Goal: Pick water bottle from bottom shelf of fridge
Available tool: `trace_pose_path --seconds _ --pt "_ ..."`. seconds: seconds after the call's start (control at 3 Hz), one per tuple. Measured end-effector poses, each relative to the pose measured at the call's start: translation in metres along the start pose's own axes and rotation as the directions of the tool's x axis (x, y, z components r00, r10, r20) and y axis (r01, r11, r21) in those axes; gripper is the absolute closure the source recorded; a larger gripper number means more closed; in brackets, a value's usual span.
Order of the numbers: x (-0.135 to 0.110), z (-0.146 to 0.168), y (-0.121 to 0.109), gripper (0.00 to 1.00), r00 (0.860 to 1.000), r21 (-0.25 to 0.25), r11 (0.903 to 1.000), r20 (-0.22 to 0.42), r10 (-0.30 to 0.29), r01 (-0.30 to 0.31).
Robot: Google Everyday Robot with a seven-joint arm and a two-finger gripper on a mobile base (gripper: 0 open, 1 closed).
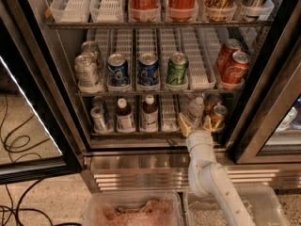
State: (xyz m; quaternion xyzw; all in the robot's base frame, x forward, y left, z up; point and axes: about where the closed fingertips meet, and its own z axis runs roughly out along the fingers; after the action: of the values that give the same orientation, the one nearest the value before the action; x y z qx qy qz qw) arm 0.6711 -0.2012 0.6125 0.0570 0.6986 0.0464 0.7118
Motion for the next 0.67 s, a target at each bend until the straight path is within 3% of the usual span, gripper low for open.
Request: trace_pose_path --seconds 0.33,0.67 --pt "-0.0053 0.0052 0.0061 0.26 1.0 -0.016 0.9998 0.01 -0.01 0.01" --pt "-0.0149 0.0117 0.0138 0.31 0.999 -0.025 0.9996 0.029 -0.015 0.015"
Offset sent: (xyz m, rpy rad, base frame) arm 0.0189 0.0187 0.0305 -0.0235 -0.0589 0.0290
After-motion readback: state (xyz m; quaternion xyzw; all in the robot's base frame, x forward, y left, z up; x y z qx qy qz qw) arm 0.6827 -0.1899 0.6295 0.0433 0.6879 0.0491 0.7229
